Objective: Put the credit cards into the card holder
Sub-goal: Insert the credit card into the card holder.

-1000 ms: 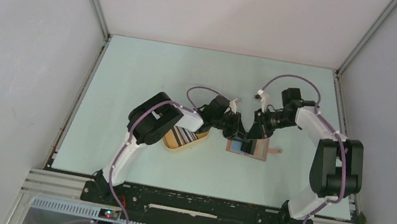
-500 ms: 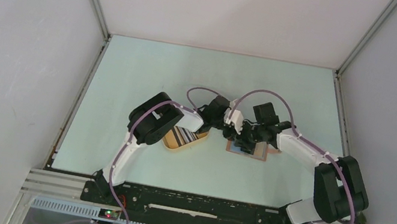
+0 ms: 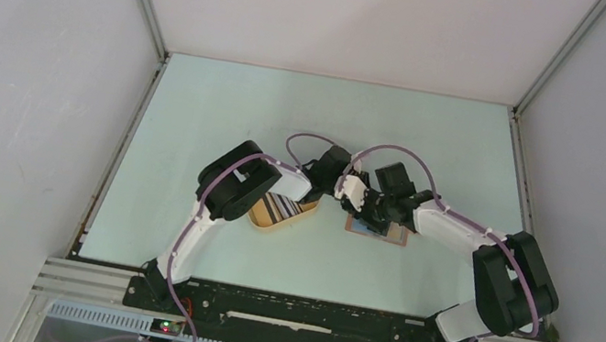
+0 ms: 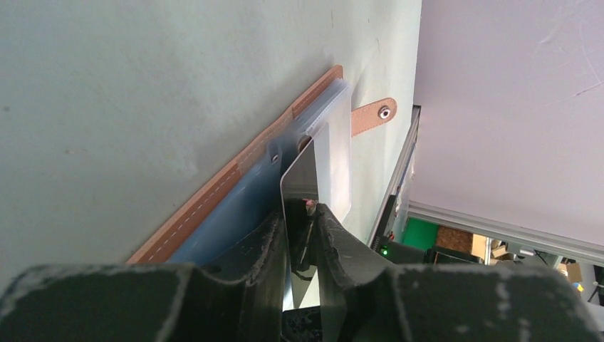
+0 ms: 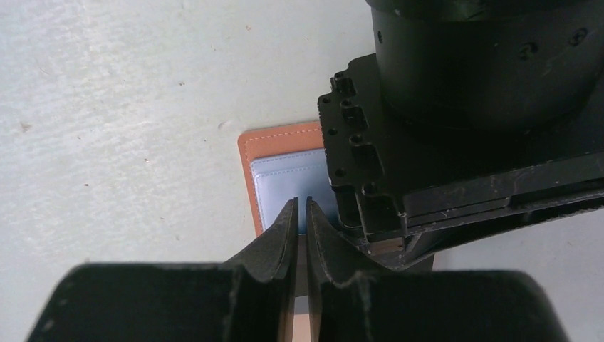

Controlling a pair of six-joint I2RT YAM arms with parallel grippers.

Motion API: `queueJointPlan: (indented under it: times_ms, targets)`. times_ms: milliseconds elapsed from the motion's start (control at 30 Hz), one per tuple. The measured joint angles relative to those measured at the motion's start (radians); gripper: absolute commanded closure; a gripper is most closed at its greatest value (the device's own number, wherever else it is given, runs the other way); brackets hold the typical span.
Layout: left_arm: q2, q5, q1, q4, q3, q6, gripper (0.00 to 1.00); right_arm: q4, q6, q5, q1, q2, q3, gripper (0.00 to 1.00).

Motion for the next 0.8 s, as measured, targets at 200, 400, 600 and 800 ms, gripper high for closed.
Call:
queueJointPlan:
  times_ms: [200,400,600,800]
  targets:
    - [0.001,0.000,0.000,0.000,0.002,-0.004,0.72,0.001,-0.012,0.042,-0.003,0.000,-0.014,0.85]
    - [0.002,0.002,0.000,0.002,0.002,-0.008,0.70,0.008,-0.016,0.056,-0.022,-0.007,-0.033,0.86]
    - [0.002,0.003,0.000,0.003,0.002,-0.008,0.69,0.014,-0.015,0.079,-0.059,-0.036,-0.050,0.86]
    - [0.004,0.008,0.000,0.002,0.008,-0.008,0.69,0.004,-0.012,0.083,-0.094,-0.049,-0.056,0.86]
